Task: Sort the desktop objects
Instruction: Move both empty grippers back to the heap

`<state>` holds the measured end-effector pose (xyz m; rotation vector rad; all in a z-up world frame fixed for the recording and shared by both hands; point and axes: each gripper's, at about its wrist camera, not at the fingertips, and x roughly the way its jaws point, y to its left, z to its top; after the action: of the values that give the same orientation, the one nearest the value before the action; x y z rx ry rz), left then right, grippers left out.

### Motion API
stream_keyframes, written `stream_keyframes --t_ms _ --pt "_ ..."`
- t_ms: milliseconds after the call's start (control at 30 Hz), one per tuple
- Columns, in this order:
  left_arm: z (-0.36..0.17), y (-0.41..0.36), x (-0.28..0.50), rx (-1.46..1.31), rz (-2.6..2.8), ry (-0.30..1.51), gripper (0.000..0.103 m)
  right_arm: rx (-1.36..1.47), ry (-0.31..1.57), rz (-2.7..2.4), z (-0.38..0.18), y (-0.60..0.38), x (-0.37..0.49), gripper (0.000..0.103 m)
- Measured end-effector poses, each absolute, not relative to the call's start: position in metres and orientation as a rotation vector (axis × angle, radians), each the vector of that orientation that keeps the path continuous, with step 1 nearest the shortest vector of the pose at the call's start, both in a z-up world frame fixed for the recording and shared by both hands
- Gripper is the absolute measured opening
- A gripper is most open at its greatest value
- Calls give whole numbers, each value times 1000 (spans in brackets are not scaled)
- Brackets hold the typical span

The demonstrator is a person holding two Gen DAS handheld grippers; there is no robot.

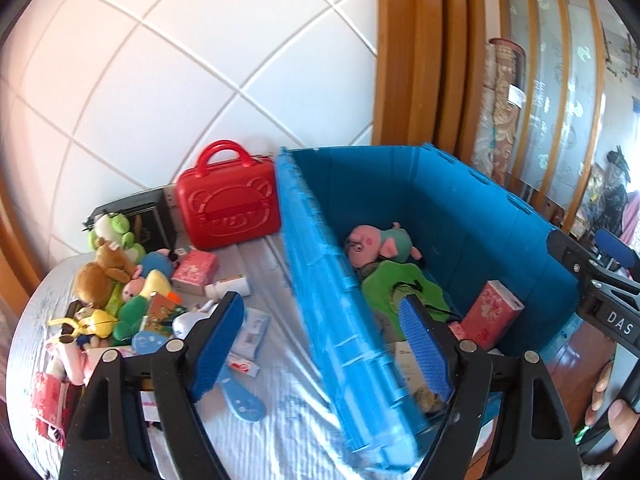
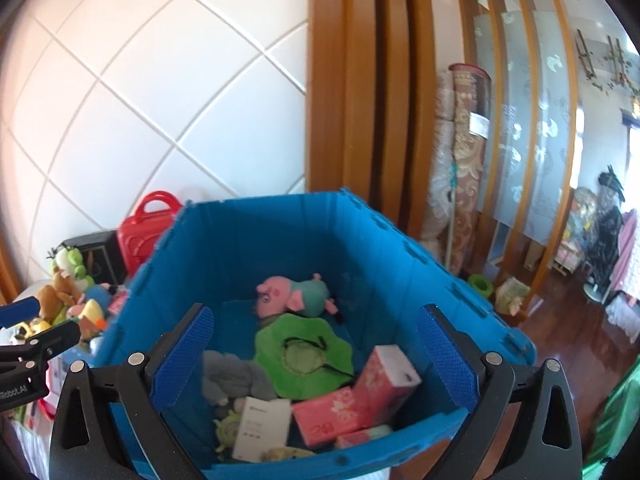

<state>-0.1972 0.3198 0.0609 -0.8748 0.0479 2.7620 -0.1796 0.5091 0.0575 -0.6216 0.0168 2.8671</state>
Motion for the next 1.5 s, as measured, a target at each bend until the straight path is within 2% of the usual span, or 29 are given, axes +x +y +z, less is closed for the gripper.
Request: stream_keyframes --t_ms 300,633,967,1200,1500 --pt "53 244 -189 -938 2862 -8 80 -623 -5 3012 65 438 -181 103" --pt "23 148 -184 -1071 2981 -134 80 -722 -118 3231 52 333 -195 103" --pt "-62 34 -185 -1432 3012 -250 80 -1089 -220 3299 -19 242 -231 103" --pt "-143 -45 -176 -1722 2954 -455 80 -1400 -286 3214 -82 206 -253 103" --pt "-202 -59 -176 -1914 2801 -510 80 -1642 -337 3117 -136 177 -264 103"
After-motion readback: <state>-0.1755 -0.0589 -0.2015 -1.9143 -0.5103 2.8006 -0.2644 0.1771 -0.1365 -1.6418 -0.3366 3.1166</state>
